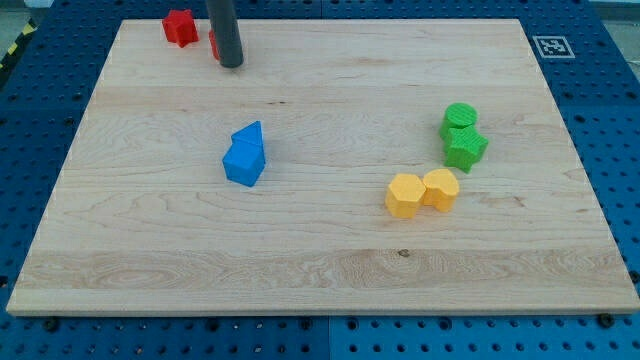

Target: Push the red circle into the red star

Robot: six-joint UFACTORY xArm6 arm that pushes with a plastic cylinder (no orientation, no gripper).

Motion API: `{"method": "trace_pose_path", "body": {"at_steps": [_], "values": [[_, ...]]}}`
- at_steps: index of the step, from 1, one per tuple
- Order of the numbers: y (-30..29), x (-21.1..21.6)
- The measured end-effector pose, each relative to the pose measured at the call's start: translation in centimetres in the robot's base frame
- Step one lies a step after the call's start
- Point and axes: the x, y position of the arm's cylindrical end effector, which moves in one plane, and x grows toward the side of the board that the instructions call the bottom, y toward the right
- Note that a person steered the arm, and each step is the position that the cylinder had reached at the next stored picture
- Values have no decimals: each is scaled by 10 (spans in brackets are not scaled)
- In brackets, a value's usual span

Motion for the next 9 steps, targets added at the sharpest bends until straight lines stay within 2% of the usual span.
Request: {"method": "trace_pose_path", "body": {"at_steps": [1,2,3,5,7,9], "values": [[-1,4],[22,13],[45,5],[49,-25],[42,-31],[-10,-28]]}}
